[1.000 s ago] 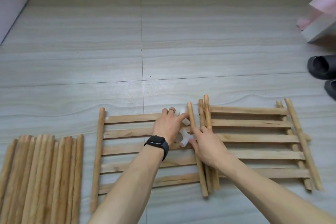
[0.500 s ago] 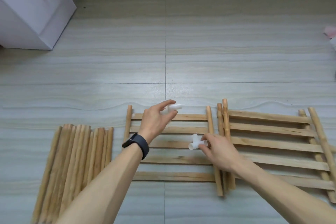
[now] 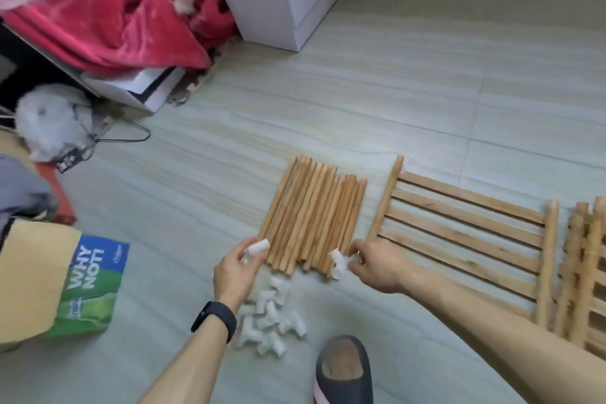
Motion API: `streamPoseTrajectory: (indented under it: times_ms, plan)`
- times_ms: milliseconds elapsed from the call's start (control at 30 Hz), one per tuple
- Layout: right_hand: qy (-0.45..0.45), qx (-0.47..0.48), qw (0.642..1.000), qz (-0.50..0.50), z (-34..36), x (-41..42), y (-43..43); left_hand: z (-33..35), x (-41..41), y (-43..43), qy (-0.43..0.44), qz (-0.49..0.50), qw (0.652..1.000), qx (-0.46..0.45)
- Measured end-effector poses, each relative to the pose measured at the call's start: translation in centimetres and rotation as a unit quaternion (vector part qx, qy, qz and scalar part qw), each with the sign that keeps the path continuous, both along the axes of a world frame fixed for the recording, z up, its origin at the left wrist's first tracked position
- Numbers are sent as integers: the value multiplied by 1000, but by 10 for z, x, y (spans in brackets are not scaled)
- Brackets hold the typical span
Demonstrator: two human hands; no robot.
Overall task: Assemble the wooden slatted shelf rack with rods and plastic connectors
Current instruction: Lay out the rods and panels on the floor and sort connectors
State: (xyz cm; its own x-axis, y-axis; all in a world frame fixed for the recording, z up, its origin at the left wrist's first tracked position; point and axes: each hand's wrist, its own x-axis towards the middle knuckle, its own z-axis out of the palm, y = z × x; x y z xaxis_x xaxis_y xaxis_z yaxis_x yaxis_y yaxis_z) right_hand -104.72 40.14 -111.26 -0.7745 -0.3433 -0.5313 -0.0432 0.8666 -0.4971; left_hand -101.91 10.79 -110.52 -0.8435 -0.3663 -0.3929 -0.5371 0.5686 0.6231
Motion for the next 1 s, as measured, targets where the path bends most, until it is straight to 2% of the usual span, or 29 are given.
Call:
streamPoseTrajectory:
  times_ms: [133,300,400,500,633,700,833,1000]
  plan:
    - [-50,-56,996,-52,-35,26,-63,-18,43,-51,-43,43,996,-64]
    - [-125,-110,975,-145,-65,65,-104,-33,63,-64,-97,38,994,-40]
    - [-162,-129,972,-112,-66,73,-115,-38,70,-59,-113,9,993,-15]
    - [-162,-116,978,-58,-65,73,-118,-38,72,-56,-122,12,992,-10]
    - [-144,-88,982,-83,-63,72,-119,-35,70,-56,-107,19,994,-24]
    - [-156,-88,981,-75,-63,72,-121,-34,68,-54,-126,17,991,-29]
    - [-203,-86,974,-43,-57,74,-127,-33,69,-52,-158,-7,985,-72]
    - [-192,-77,978,-37,-42,65,-112,-27,61,-45,-159,-42,978,-127]
